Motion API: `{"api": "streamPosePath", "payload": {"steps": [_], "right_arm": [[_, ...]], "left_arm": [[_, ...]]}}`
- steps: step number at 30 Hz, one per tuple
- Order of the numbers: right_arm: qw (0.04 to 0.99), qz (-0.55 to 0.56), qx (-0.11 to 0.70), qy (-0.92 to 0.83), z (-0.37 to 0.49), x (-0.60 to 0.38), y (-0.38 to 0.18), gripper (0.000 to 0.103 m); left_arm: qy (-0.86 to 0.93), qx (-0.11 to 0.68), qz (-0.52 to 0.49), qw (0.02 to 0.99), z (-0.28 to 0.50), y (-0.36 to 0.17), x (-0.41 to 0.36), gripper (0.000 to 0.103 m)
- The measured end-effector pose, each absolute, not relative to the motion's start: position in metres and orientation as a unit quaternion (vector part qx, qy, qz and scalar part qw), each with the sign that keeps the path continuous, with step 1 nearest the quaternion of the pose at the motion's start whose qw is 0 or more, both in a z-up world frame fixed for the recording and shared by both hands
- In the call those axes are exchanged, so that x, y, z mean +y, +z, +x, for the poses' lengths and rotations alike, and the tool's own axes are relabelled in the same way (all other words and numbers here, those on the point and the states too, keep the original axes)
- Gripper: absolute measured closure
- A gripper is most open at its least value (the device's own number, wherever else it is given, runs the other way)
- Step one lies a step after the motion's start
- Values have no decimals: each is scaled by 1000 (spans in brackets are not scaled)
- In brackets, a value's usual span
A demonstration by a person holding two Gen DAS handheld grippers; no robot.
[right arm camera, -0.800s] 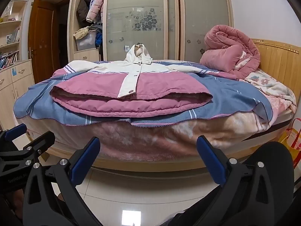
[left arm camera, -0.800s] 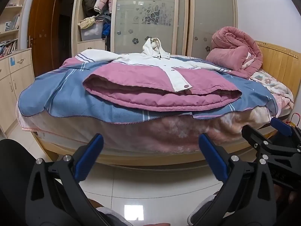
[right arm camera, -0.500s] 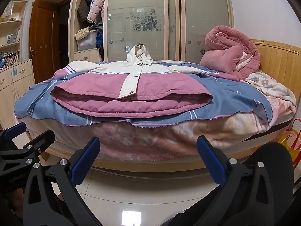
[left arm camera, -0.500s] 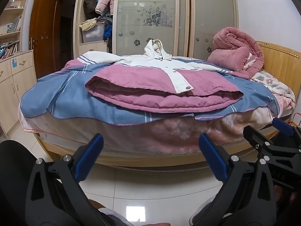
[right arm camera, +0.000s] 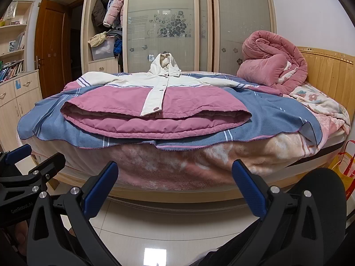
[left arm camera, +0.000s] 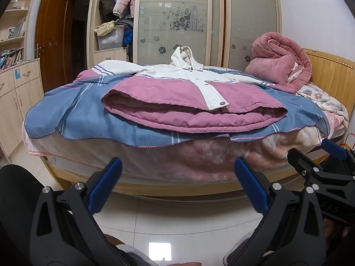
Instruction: Fold large clothes
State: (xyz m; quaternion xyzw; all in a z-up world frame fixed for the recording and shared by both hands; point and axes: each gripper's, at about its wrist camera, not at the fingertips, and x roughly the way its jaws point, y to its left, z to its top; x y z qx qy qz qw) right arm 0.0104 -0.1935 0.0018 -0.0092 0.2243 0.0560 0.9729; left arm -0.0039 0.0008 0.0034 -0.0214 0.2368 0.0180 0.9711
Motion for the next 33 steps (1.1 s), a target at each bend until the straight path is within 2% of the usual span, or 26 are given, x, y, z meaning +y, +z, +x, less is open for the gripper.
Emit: {"api": "streamPosePath", "payload": {"steps": [33], "right_arm": [[973, -10, 223, 56, 12, -189, 2, 1]], "left_arm": [[19, 237, -23, 971, -3, 2, 1, 2]]}}
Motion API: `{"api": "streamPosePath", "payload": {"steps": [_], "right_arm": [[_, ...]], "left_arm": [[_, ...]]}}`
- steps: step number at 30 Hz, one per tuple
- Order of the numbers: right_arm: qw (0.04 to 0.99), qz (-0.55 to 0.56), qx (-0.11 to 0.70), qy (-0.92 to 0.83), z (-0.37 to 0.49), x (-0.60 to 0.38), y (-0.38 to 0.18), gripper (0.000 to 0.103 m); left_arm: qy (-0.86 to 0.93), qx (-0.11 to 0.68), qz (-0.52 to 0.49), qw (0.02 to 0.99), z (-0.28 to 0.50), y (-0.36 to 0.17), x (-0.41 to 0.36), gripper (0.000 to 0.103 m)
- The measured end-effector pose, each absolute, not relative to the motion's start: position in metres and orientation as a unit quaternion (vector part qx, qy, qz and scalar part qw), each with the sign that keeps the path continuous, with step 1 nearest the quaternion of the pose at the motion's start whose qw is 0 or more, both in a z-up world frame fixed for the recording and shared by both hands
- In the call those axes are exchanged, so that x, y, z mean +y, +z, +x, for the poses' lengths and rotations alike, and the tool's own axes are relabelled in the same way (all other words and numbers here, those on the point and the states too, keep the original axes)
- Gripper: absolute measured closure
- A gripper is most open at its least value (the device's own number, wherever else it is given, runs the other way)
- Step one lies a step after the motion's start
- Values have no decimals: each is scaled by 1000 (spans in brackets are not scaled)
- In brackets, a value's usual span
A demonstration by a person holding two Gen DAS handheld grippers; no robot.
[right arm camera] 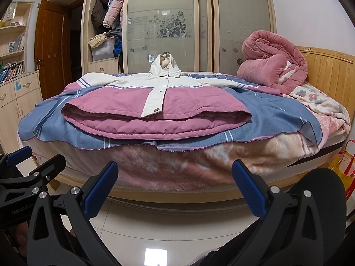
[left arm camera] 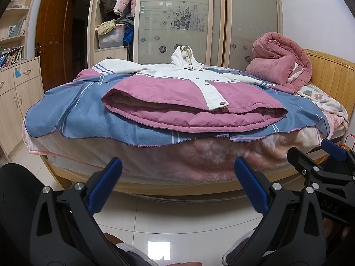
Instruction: Fold large clothes
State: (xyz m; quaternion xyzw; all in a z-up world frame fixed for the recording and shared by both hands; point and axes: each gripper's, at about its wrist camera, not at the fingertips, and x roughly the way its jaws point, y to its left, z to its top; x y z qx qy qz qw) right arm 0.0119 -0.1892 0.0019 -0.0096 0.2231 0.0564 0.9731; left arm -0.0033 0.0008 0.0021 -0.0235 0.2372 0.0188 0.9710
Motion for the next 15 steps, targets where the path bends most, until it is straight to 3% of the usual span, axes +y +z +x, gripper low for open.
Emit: {"api": "streamPosePath", "payload": {"steps": [15], "right_arm": [[973, -11, 222, 56, 12, -187, 3, 1]], "left_arm": [[18, 239, -26, 970, -4, 3, 1, 2]]}}
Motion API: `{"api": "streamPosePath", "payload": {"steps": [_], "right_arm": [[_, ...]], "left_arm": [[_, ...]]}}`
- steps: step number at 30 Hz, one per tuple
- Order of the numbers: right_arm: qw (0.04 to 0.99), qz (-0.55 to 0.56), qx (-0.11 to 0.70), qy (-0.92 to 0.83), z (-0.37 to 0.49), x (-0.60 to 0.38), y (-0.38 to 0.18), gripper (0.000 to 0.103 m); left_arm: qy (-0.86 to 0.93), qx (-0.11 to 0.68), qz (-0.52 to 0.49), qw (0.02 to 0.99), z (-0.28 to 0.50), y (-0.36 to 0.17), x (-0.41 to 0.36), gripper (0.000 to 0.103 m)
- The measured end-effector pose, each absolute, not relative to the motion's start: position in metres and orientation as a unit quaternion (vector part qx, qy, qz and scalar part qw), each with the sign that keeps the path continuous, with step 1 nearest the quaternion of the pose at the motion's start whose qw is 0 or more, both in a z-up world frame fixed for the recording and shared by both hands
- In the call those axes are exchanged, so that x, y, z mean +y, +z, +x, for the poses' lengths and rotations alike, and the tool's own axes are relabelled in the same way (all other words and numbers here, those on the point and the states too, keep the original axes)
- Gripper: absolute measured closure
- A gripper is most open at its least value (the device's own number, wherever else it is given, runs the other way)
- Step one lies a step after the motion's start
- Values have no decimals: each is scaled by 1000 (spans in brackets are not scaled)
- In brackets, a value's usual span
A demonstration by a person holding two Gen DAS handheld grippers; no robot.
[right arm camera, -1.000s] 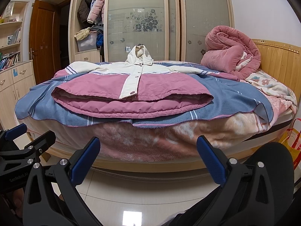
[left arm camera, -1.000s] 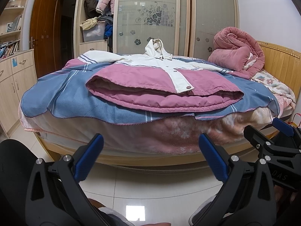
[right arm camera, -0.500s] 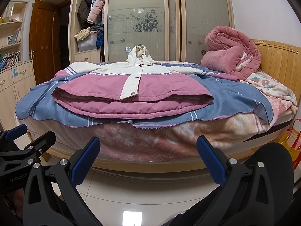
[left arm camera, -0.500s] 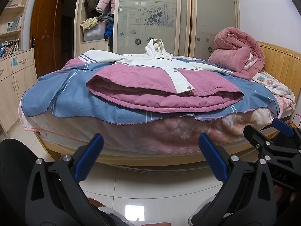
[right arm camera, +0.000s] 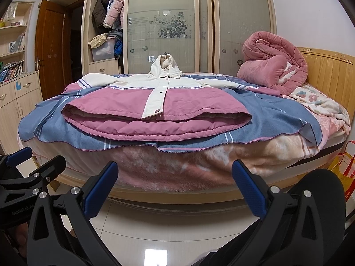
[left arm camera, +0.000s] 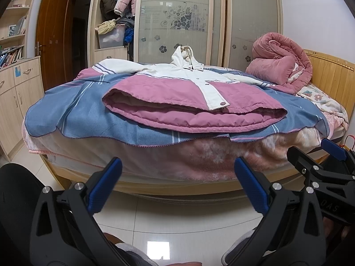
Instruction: Fold large clothes
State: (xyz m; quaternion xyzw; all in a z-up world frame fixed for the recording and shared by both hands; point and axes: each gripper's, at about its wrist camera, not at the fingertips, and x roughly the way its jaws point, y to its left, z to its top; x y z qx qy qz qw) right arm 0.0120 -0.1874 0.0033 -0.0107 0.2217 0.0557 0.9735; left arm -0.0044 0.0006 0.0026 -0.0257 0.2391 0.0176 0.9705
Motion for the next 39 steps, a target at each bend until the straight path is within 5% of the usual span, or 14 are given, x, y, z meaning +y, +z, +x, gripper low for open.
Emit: {"api": "streamPosePath", "payload": {"steps": [39], "right_arm": [[977, -8, 204, 56, 11, -184, 17, 1]], "left_arm": [[17, 232, -33, 972, -9, 15, 6, 2]]}}
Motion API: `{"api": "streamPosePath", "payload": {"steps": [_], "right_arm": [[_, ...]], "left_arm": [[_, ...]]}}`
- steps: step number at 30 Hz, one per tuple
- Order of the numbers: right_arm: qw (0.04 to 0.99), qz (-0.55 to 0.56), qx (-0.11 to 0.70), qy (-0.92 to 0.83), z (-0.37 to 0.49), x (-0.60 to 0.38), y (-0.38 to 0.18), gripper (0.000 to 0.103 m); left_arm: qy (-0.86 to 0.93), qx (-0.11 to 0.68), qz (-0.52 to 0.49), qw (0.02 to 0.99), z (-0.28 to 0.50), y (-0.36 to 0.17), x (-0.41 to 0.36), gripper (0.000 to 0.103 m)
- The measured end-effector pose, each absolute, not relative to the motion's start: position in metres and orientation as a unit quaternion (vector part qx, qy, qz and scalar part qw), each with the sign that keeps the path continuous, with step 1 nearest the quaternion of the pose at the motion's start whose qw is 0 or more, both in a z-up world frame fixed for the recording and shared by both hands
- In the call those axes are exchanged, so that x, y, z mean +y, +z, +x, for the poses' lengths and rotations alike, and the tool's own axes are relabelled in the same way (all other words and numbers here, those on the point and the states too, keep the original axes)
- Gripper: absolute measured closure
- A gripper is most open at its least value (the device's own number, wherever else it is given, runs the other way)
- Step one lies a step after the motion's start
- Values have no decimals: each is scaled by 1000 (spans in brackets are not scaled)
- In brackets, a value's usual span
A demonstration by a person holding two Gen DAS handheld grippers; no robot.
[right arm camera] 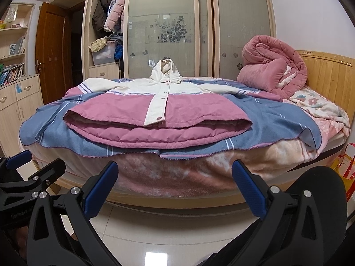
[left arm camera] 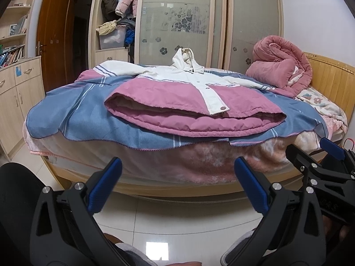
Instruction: Fold large clothes
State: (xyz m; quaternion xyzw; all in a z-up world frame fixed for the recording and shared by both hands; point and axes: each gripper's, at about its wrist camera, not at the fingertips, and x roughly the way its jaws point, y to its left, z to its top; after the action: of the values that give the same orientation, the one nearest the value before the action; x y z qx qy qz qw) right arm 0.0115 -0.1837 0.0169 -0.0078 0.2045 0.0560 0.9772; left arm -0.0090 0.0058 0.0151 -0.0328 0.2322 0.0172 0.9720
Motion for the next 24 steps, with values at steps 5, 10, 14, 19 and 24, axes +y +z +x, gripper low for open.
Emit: {"api": "streamPosePath", "payload": {"steps": [5, 10, 14, 19, 24], "right_arm": [[980, -3, 188, 65, 8, -184, 35, 1], [982, 9, 180, 58, 14, -194, 51, 1], [978, 23, 201, 46, 40, -207, 53, 1], [975, 23, 216, 43, 81, -219, 58, 1], [970, 3, 238, 42, 141, -231, 83, 1]], "left_arm": [[22, 230, -30, 973, -17, 36, 5, 2], [53, 201, -28, 978, -20, 60, 23, 2], [60, 253, -37, 965, 8, 56, 42, 2], [55, 285, -60, 955, 50, 48, 73, 2], [37, 265, -110, 957, 109, 67, 105, 2]]}}
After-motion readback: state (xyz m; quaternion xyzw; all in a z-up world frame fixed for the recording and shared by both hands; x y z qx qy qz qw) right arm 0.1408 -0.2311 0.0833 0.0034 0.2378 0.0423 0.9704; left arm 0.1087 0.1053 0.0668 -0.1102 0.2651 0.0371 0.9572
